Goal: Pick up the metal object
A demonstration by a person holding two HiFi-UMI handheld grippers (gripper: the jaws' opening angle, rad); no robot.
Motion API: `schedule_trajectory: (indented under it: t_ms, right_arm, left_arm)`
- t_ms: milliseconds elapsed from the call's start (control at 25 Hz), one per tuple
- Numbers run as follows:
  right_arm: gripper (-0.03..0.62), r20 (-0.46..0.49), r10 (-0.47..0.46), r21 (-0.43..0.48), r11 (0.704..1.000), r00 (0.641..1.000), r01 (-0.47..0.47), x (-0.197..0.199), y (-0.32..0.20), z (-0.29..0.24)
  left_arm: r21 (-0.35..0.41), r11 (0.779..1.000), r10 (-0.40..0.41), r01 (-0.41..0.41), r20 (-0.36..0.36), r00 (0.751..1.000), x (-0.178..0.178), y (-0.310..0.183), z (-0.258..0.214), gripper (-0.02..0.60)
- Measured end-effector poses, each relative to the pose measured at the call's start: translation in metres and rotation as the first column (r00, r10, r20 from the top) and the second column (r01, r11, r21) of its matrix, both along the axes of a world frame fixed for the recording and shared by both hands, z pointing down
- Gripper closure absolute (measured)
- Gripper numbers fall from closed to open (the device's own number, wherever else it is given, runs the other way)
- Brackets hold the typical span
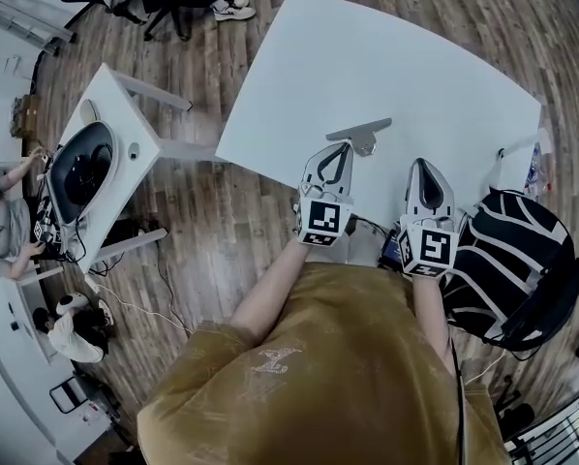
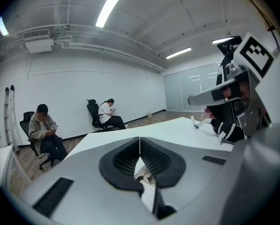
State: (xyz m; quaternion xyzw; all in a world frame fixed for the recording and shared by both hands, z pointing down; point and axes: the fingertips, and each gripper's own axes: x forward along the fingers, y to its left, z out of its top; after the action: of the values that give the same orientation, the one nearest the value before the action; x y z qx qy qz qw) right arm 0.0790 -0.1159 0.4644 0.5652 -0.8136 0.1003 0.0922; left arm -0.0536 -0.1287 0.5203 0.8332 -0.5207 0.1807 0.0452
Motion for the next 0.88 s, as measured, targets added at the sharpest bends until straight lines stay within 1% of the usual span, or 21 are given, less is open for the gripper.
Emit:
schedule_trajectory:
  t_ms: [280,360,440,560,680,800,880]
  right_arm:
    - [0.586,-0.02,-0.009,-0.051,0.999,1.0,0.008,-0.004,-0.019,0.025]
    - [0.586,-0.024,-0.02,-0.072,0.997,0.999,0.019,-0.006,-0.022,0.035]
    - [0.586,-0.014,-0.032,-0.087,0.996,0.999,0.031,-0.009,-0.024,0.042]
    - [0.586,-0.01,-0.049,-0.107,0.993,0.999,0.048,-0.014,-0.027,0.052]
    - [0.586,-0.017,-0.058,-0.124,0.991,0.998,0.055,-0.016,-0.03,0.06]
    - [0.586,-0.027,-0.069,-0.14,0.988,0.997,0.065,-0.019,-0.031,0.068]
    - [0.586,-0.045,-0.082,-0.156,0.985,0.996,0.074,-0.02,-0.031,0.077]
  left_arm:
    - [-0.043,0.997,0.07,-0.067,0.053,0.996,0.01,-0.016,0.031,0.574]
    - [-0.05,0.995,0.096,-0.092,0.086,0.992,0.014,-0.018,0.039,0.574]
    - [-0.05,0.99,0.139,-0.133,0.151,0.979,0.017,-0.019,0.048,0.57]
    - [-0.056,0.975,0.222,-0.215,0.269,0.937,0.025,-0.018,0.061,0.523]
    - [-0.069,0.955,0.294,-0.288,0.357,0.887,0.033,-0.017,0.075,0.492]
    - [-0.086,0.935,0.348,-0.345,0.416,0.84,0.039,-0.016,0.089,0.477]
    - [-0.096,0.922,0.377,-0.374,0.432,0.819,0.043,-0.015,0.096,0.465]
